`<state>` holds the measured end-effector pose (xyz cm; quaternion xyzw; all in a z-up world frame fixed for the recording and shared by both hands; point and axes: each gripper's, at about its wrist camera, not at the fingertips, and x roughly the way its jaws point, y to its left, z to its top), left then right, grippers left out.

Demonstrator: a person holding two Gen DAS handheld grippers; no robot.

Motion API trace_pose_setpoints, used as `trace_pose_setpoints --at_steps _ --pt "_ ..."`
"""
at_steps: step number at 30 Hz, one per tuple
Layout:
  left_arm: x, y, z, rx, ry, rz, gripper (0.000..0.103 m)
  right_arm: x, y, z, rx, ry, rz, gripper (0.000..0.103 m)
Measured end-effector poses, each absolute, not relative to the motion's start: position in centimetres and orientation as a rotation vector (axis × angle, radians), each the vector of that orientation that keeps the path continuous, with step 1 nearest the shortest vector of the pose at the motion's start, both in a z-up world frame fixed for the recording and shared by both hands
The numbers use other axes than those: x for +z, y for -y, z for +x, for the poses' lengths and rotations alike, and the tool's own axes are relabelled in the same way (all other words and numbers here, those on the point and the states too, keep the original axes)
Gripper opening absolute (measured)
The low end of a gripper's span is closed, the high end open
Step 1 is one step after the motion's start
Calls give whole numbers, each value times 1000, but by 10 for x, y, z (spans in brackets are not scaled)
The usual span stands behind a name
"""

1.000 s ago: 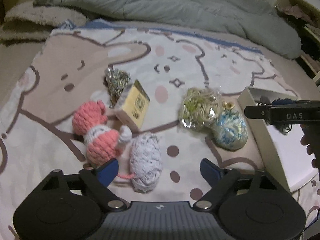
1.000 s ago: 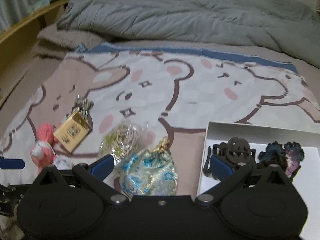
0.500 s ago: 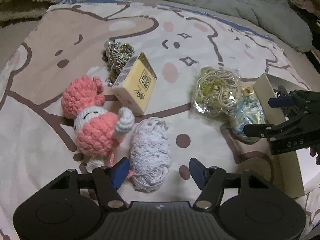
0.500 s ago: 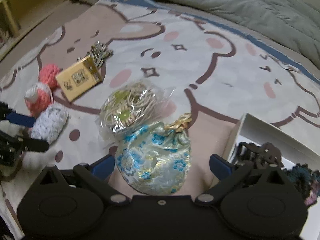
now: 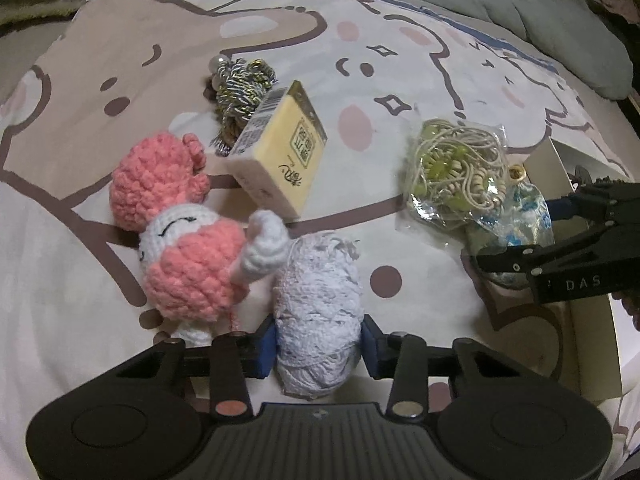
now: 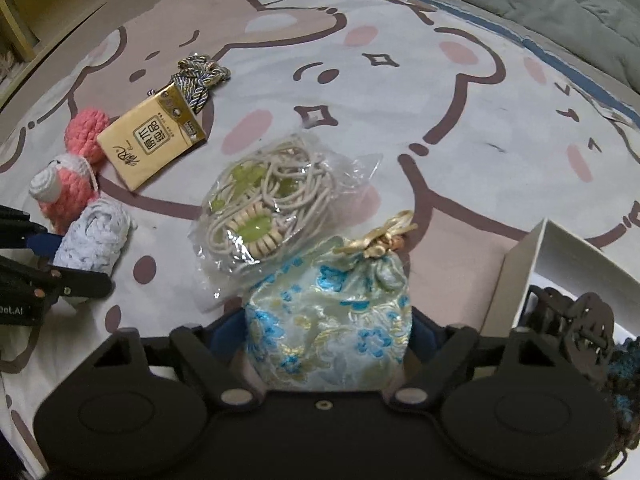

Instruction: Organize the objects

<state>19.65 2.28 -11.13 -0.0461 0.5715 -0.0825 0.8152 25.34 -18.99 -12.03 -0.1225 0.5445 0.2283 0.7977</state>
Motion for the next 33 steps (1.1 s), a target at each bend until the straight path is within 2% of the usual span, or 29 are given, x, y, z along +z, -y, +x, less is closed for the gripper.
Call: trace_pose_setpoints --at_steps 7,21,33 --pt "-98 -19 194 -199 -1188 -114 42 -109 191 246 486 -1140 -252 83" --pt "-32 -8 181 -215 -1017 -159 42 -36 213 212 448 -949 -82 83" --pt "-1 -2 169 -190 -923 -160 42 -1 228 181 378 -844 16 83"
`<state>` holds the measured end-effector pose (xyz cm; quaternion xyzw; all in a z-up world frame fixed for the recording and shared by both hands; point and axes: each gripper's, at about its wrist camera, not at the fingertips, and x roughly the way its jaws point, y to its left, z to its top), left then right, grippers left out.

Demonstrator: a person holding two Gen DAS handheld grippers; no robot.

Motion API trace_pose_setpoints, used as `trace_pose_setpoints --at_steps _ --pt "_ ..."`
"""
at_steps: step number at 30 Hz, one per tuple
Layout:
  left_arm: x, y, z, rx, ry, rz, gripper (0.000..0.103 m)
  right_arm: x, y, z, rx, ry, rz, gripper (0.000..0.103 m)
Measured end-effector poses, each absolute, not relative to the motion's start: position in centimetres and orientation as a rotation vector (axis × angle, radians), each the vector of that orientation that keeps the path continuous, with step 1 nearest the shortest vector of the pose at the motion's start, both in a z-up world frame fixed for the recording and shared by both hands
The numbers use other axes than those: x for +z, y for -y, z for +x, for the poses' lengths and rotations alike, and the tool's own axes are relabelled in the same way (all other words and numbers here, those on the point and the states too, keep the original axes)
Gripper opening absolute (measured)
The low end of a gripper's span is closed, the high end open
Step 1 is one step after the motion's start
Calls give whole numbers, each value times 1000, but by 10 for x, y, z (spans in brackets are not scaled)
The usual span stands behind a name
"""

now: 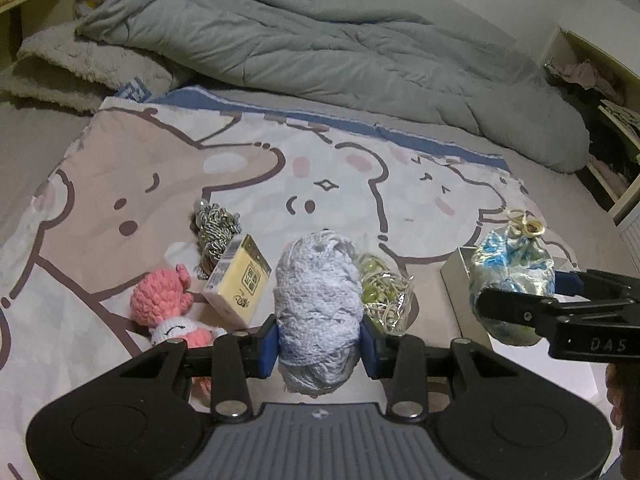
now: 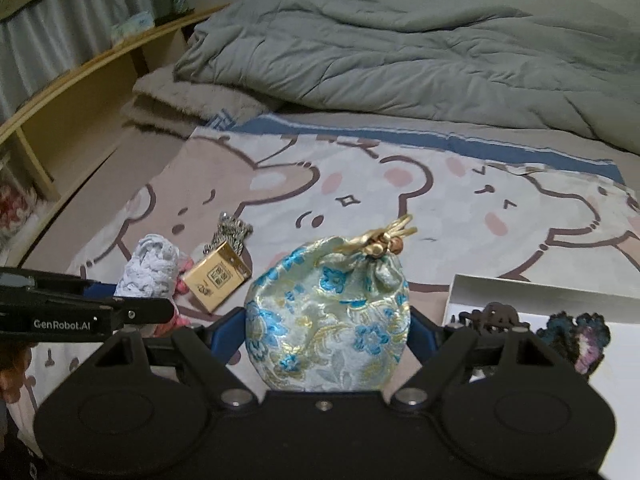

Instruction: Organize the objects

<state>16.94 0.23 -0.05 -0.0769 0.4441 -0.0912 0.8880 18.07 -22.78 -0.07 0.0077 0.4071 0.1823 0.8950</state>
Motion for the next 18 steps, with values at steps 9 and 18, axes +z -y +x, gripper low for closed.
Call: trace_pose_setpoints --at_steps 9,18 --pt "13 4 164 -156 -877 -115 42 9 239 169 317 -801 79 83" --pt "17 10 169 -111 -851 -92 42 14 247 164 288 -776 95 83"
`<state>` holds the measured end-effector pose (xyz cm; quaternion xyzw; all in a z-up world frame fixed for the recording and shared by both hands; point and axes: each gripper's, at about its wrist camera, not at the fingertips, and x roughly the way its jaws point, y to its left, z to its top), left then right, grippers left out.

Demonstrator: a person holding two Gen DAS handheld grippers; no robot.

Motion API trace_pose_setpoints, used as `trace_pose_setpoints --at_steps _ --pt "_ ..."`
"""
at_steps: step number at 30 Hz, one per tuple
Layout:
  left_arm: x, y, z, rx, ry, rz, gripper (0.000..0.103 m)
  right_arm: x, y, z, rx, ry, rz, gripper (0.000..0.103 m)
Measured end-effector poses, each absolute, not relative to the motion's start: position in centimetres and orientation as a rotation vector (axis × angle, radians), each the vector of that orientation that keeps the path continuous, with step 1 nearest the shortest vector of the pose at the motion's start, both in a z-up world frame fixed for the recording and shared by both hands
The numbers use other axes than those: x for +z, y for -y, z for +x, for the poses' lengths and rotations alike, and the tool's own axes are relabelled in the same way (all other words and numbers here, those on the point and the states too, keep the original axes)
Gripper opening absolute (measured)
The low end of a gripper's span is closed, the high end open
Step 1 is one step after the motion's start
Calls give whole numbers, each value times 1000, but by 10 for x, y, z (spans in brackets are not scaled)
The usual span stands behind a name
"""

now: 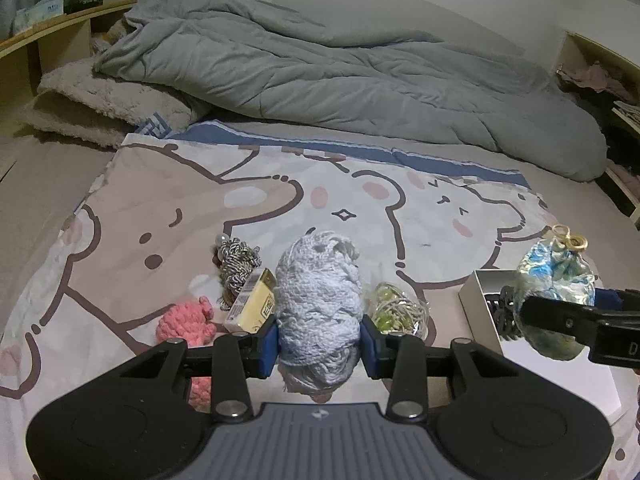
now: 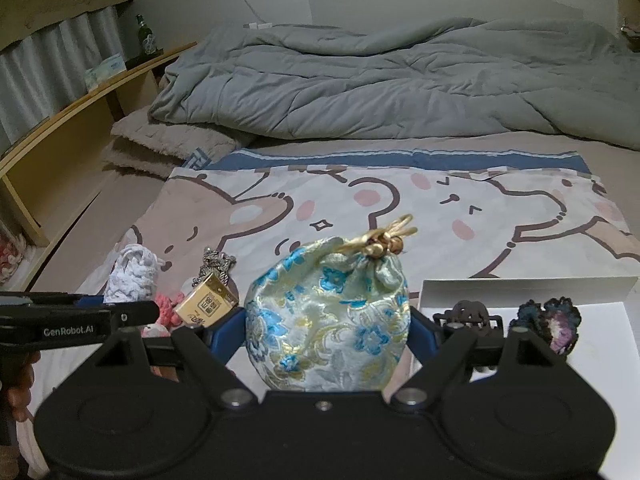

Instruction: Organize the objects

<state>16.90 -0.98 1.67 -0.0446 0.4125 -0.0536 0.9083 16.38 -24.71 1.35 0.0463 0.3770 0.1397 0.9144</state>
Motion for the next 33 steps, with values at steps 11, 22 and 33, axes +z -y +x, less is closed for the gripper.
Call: trace_pose_setpoints --at_steps 11,22,33 --pt "30 40 179 -163 -824 -93 42 20 277 161 224 -736 112 83" --pt "33 95 187 -261 -822 -75 42 21 334 158 89 -716 148 83" --pt "28 154 197 -362 -826 -72 42 12 401 149 -54 -700 210 83"
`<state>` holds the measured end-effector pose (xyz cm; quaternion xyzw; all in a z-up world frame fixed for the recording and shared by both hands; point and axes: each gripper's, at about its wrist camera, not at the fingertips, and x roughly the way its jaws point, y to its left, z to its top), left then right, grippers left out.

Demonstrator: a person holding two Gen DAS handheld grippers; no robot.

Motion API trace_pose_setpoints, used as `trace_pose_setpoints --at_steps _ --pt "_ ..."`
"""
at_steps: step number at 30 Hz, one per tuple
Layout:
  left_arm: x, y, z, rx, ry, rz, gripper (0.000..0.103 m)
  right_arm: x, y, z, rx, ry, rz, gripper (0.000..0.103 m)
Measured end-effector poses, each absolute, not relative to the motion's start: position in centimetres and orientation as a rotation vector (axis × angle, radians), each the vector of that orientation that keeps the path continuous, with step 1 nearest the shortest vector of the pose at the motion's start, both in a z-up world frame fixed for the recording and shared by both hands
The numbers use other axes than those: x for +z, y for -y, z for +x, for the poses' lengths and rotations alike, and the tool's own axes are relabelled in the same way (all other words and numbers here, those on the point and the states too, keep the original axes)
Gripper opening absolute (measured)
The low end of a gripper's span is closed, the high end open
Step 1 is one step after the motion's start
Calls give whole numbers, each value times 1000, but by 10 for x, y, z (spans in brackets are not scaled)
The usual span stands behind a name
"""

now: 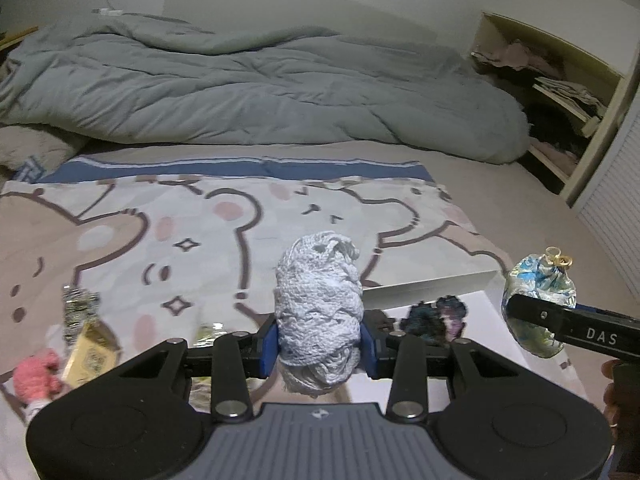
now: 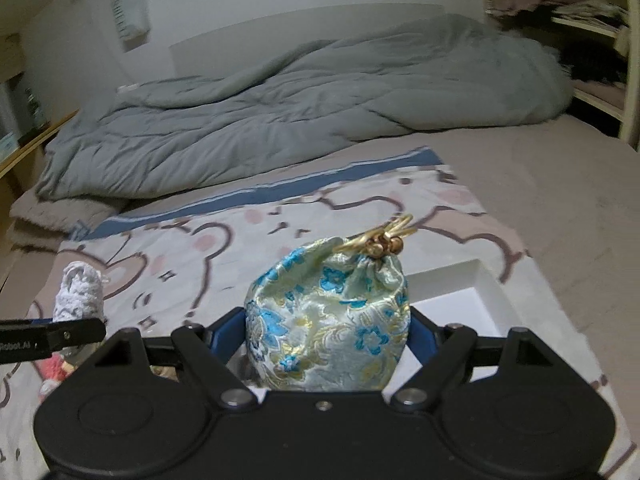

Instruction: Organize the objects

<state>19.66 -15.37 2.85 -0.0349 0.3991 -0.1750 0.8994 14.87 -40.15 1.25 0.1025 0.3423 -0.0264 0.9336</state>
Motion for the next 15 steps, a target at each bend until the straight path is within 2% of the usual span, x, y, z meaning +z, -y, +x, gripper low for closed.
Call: trace_pose_setpoints --at_steps 15 --pt "19 225 203 -524 -806 -106 42 -3 463 151 -193 -686 242 83"
